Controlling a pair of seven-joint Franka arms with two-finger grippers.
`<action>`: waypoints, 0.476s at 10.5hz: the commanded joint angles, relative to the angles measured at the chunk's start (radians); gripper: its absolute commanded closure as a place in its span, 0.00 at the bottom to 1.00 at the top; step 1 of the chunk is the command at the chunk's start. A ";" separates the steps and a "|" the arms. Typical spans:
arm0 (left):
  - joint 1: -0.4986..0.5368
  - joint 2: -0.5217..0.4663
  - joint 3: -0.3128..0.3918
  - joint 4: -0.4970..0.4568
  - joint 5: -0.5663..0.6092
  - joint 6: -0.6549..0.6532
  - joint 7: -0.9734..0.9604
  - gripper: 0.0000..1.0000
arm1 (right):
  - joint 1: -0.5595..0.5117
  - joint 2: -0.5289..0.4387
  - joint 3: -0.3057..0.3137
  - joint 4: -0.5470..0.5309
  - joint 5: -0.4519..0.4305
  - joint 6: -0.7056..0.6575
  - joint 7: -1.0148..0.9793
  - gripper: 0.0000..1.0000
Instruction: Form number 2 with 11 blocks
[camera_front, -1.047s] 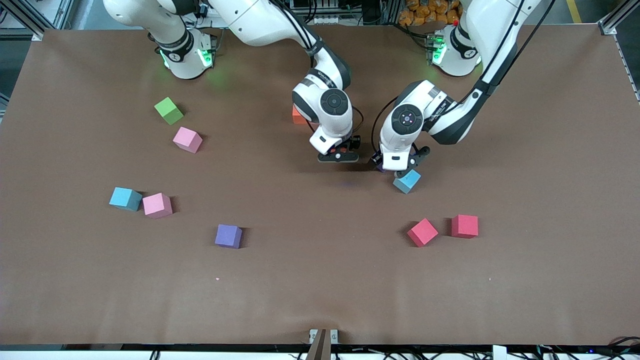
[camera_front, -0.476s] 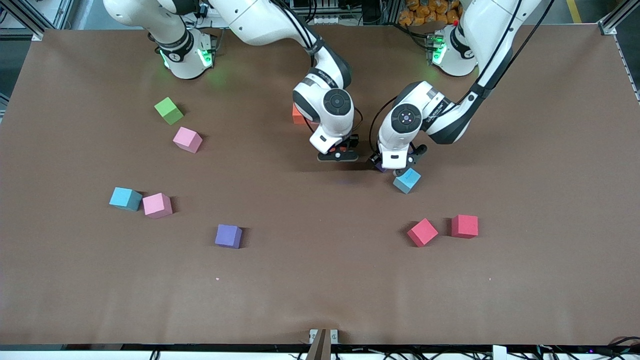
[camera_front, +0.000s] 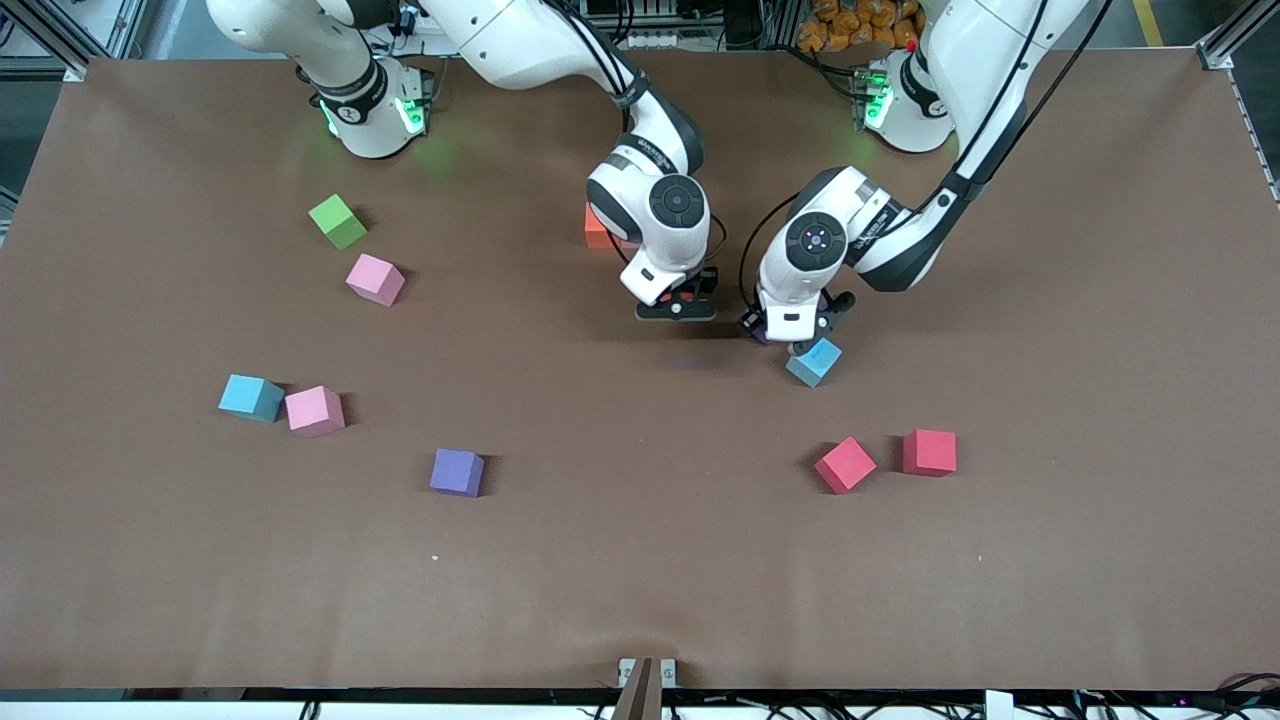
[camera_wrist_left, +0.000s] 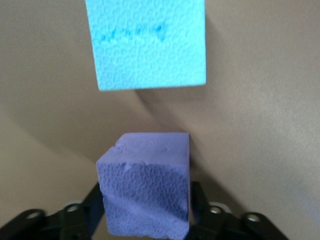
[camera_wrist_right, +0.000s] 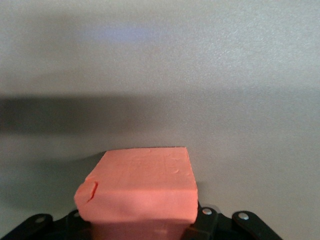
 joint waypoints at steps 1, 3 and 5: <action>0.029 -0.019 -0.015 0.008 -0.016 0.007 -0.009 0.69 | 0.019 -0.005 -0.009 -0.011 -0.012 -0.008 0.047 0.74; 0.029 -0.033 -0.017 0.040 -0.021 0.001 -0.050 0.74 | 0.020 -0.005 -0.009 -0.011 -0.012 -0.006 0.047 0.71; 0.029 -0.056 -0.029 0.063 -0.021 -0.016 -0.101 0.76 | 0.023 -0.005 -0.009 -0.012 -0.012 -0.006 0.050 0.62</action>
